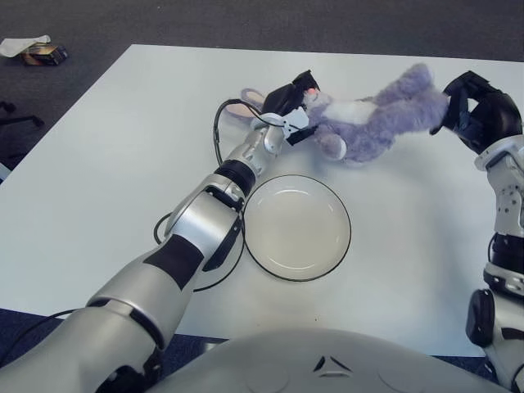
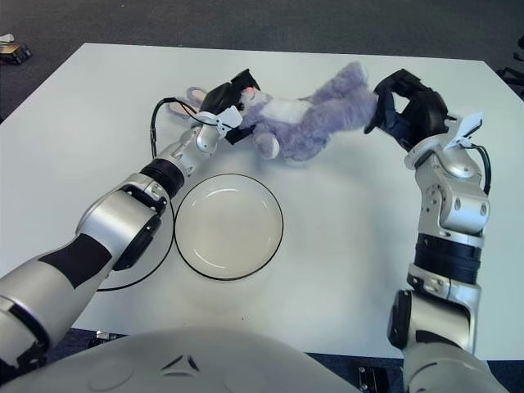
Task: Put the doll into the plate.
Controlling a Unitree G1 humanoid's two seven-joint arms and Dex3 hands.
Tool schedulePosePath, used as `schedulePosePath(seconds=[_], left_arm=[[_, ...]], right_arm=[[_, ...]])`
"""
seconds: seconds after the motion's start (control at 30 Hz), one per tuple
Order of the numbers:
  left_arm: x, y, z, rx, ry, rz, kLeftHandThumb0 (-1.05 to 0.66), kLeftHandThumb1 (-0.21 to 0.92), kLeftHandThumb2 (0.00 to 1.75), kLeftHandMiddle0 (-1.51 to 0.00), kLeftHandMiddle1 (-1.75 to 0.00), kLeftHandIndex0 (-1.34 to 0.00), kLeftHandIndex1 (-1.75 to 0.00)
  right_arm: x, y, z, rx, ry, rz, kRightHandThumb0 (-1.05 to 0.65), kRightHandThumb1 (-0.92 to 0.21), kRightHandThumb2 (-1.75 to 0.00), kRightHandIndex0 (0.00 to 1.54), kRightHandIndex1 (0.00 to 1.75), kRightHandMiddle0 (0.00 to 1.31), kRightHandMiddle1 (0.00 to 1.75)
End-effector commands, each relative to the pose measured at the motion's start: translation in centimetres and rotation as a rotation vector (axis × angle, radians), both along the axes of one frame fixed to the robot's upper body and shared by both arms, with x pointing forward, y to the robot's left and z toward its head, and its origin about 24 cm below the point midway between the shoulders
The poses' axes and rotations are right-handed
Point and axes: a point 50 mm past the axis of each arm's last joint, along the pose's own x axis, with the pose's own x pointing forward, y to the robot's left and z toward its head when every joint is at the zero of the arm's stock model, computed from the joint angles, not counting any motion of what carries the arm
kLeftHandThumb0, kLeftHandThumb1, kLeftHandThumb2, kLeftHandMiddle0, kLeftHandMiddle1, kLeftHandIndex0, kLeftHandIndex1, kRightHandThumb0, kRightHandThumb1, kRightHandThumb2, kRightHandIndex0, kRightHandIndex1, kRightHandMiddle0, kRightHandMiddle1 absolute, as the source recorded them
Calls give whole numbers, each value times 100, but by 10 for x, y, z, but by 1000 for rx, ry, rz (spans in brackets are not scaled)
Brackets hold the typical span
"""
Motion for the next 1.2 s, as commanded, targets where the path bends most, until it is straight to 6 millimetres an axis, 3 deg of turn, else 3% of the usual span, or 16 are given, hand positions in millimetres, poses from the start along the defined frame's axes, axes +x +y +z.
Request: schedulePosePath(seconds=[0.0, 0.03, 0.1, 0.23, 0.47, 0.77, 1.17], left_arm=[[4, 3, 15, -51, -30, 11, 0, 0, 167, -82, -174, -64, -175], [4, 4, 15, -59, -27, 12, 0, 1, 166, -83, -172, -63, -175], [4, 5, 16, -65, -24, 13, 0, 2, 165, -83, -171, -62, -175], [5, 8, 16, -76, -21, 19, 0, 1, 165, -85, -167, -62, -175], [6, 14, 17, -80, -20, 20, 0, 0, 164, -87, -164, -63, -175], [7, 17, 18, -90, -27, 36, 0, 0, 165, -87, -165, -63, -175], [3, 24, 23, -110, -79, -5, 0, -1, 167, -86, -168, -64, -175]], right_arm=[[8, -9, -13, 92, 81, -92, -37, -87, -60, 64, 175, 23, 175], [10, -12, -17, 104, 101, -116, -52, -89, -69, 61, 175, 22, 175], [12, -15, -19, 113, 118, -135, -66, -90, -77, 59, 175, 20, 175], [17, -21, -25, 134, 166, -197, -79, -92, -83, 54, 175, 14, 175], [21, -27, -30, 198, 226, -272, -83, -92, -83, 46, 175, 1, 175], [23, -32, -34, 332, 261, -350, -82, -92, -81, 41, 175, 0, 173], [23, -36, -44, 365, 311, -406, -80, -92, -79, 37, 175, 0, 172]])
